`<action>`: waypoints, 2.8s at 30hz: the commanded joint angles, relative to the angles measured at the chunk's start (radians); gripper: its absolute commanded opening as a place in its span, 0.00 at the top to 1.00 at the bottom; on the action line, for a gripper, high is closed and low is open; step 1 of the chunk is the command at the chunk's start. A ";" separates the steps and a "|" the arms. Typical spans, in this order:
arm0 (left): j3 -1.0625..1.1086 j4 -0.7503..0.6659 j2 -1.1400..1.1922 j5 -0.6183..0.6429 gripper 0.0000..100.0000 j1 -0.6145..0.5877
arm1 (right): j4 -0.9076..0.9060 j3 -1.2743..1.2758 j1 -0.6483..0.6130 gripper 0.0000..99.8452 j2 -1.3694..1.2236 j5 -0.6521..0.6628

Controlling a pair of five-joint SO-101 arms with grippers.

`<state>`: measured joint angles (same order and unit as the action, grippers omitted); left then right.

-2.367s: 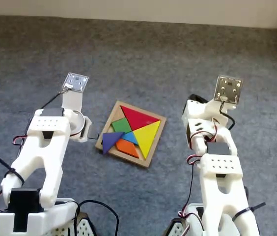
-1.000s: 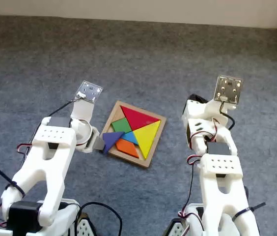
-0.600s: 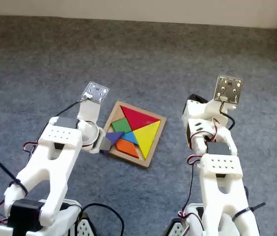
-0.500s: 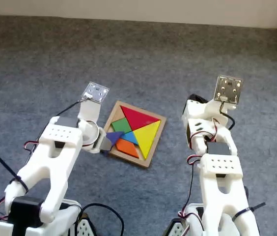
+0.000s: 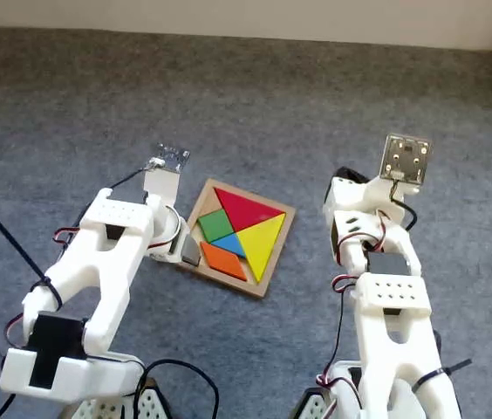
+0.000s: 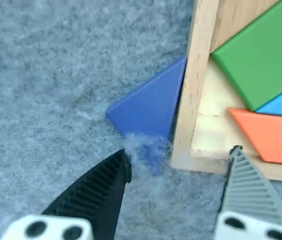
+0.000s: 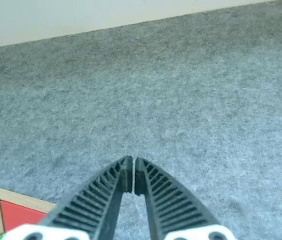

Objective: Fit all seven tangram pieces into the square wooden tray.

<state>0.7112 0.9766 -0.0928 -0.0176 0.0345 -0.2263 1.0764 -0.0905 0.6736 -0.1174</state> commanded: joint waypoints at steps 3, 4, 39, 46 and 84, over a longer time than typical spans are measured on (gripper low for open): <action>-0.025 0.037 -0.209 0.005 0.71 -0.041 | 0.030 -0.008 0.013 0.97 0.038 0.014; -0.024 0.041 -0.243 0.003 0.71 -0.041 | 0.030 -0.008 0.013 0.97 0.038 0.014; -0.437 0.167 0.260 -0.238 0.77 -0.205 | 0.030 -0.008 0.013 0.97 0.038 0.014; -0.575 0.367 0.262 -0.239 0.77 -0.151 | 0.030 -0.008 0.013 0.97 0.038 0.014; -0.489 0.215 0.414 -0.244 0.81 -0.062 | 0.030 -0.008 0.013 0.97 0.038 0.014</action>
<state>0.2509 1.1838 0.3214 -0.2555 -0.0545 -0.2263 1.0764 -0.0875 0.6736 -0.1174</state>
